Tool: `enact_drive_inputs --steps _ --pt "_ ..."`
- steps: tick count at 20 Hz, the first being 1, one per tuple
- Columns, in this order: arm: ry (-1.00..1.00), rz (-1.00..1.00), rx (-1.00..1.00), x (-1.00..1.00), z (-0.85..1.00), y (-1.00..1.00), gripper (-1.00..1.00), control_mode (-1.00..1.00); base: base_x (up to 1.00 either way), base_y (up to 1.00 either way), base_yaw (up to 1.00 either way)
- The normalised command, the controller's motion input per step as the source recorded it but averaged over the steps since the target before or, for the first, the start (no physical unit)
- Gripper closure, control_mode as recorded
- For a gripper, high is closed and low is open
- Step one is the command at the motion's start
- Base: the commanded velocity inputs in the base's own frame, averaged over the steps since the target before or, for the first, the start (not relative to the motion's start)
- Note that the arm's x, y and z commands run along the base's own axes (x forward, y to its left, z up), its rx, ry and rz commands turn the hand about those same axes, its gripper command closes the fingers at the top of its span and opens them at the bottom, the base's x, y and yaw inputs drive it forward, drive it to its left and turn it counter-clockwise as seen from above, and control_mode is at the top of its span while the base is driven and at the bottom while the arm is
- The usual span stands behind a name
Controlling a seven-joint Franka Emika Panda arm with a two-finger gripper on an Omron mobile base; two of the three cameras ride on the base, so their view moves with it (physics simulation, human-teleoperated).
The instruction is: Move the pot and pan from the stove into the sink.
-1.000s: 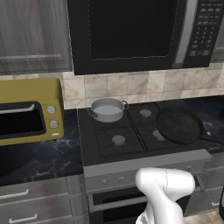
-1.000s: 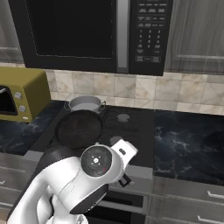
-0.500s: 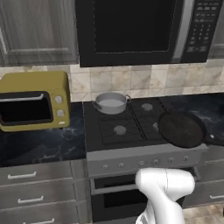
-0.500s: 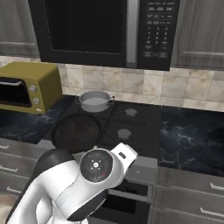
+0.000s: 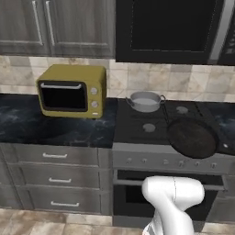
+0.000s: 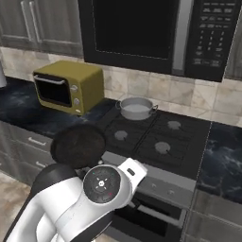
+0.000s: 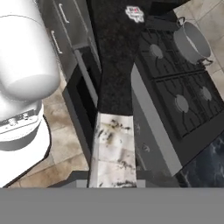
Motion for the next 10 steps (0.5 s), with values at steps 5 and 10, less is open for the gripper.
enact_drive_inputs --steps 5,10 --pt "0.0 0.0 0.0 0.0 0.0 0.0 1.0 1.0 -0.07 0.05 0.47" --pt "0.0 0.0 0.0 0.0 0.0 0.0 1.0 1.0 -0.06 0.04 0.47"
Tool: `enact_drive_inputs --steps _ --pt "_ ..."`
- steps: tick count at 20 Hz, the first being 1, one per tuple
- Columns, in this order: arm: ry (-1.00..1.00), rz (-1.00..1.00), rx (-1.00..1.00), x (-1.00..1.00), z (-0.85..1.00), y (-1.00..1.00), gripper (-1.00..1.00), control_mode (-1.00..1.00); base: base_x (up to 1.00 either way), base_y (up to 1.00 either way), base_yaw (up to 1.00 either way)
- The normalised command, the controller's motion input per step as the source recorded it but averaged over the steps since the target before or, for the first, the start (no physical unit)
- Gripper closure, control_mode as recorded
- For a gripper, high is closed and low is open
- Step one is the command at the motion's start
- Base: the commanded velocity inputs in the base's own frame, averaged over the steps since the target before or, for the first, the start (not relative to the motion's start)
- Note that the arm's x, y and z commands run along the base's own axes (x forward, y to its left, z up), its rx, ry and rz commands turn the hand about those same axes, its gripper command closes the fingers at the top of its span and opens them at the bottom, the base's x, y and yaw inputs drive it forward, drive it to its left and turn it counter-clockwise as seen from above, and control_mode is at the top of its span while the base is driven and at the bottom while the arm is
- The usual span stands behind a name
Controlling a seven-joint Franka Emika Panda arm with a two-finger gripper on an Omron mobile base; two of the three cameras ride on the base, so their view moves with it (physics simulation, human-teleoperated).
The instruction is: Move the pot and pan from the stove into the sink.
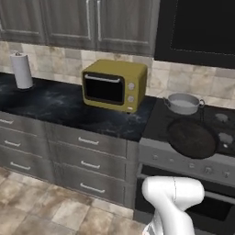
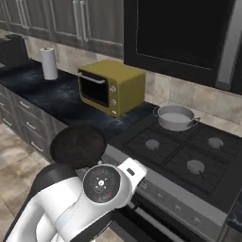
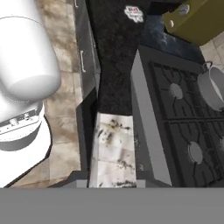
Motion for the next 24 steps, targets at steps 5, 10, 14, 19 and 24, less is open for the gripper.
enact_drive_inputs --steps 5,10,14,19,24 --pt "0.0 0.0 0.0 0.0 0.0 0.0 1.0 1.0 -0.05 0.02 0.48" --pt "0.0 0.0 0.0 0.0 0.0 0.0 1.0 1.0 -0.03 0.0 0.5" --pt "0.0 0.0 0.0 0.0 0.0 0.0 1.0 1.0 -0.02 0.0 0.5" --pt "0.0 0.0 0.0 0.0 0.0 0.0 1.0 1.0 -0.02 0.0 0.5" --pt "0.0 0.0 0.0 0.0 0.0 0.0 1.0 1.0 -0.02 0.0 0.5"
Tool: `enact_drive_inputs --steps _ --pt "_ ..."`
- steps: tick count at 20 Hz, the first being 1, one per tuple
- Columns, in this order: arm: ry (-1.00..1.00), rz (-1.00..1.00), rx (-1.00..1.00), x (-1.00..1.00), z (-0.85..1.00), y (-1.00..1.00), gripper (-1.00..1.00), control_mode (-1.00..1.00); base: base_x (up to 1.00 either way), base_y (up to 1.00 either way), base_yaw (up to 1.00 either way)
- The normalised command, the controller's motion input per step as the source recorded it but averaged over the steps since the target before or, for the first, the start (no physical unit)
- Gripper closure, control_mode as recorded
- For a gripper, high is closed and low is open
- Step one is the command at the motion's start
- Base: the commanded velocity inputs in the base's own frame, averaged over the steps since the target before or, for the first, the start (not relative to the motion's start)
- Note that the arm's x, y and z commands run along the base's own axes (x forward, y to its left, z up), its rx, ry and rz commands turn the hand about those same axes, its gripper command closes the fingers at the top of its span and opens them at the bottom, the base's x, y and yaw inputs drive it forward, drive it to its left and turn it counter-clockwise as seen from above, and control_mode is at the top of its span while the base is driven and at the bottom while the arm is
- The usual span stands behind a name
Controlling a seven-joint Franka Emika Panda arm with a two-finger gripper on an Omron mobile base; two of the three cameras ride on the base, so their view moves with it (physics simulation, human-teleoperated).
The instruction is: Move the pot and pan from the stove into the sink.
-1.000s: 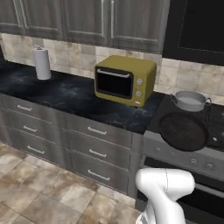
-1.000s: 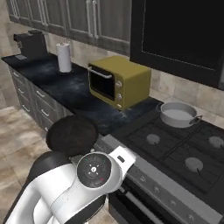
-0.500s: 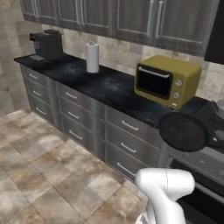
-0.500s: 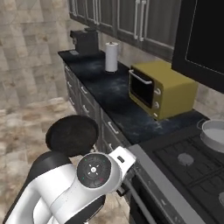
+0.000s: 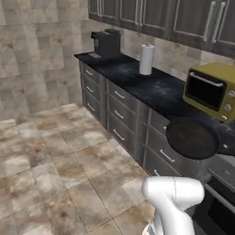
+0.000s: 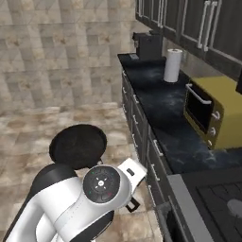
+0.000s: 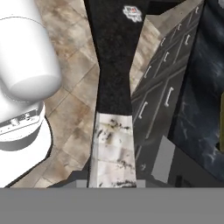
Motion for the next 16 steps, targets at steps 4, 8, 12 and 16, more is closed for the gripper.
enact_drive_inputs --steps 4,8,12,16 --pt "0.0 0.0 0.0 0.0 0.0 0.0 1.0 1.0 -0.01 0.0 0.5" --pt "0.0 0.0 0.0 0.0 0.0 0.0 1.0 1.0 -0.02 0.0 0.5" --pt "0.0 0.0 0.0 0.0 0.0 0.0 1.0 1.0 -0.01 0.0 0.5" --pt "0.0 0.0 0.0 0.0 0.0 0.0 1.0 1.0 -0.01 0.0 0.5"
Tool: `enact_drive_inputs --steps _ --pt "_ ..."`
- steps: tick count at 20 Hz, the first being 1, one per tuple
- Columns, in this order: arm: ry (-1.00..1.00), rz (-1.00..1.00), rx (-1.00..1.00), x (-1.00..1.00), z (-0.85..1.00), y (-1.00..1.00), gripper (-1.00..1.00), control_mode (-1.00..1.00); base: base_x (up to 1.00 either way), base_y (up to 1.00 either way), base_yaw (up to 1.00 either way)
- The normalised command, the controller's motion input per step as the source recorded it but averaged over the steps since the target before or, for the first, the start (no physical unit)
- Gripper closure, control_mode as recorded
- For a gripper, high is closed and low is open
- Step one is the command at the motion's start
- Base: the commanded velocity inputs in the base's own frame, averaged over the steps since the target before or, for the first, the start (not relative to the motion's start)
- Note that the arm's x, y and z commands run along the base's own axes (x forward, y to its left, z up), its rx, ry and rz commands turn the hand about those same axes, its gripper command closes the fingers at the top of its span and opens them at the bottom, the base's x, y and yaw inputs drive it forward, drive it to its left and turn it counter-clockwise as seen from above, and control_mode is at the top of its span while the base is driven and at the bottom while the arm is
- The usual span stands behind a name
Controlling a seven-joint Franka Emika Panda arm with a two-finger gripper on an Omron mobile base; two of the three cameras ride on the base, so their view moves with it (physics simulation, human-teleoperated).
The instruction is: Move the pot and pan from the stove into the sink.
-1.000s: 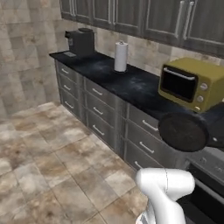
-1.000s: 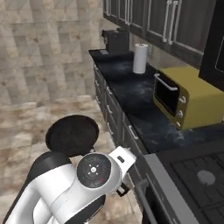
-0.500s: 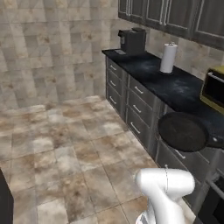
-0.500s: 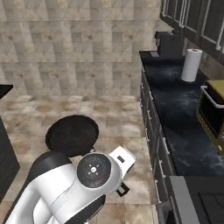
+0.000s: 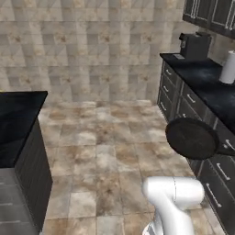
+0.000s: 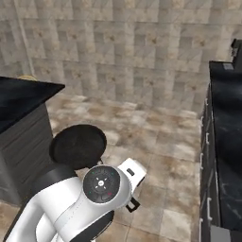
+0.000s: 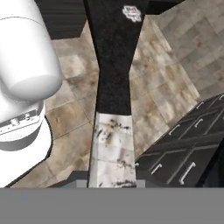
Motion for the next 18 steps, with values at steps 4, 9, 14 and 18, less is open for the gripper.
enact_drive_inputs --steps 4,9,14,18 --pt "0.0 0.0 0.0 0.0 0.0 0.0 1.0 1.0 -0.01 0.0 0.5" --pt "0.0 0.0 0.0 0.0 0.0 0.0 1.0 1.0 -0.01 0.0 0.5" --pt "0.0 0.0 0.0 0.0 0.0 0.0 1.0 1.0 -0.01 0.0 0.5" --pt "0.0 0.0 0.0 0.0 0.0 0.0 1.0 1.0 -0.01 0.0 0.5"
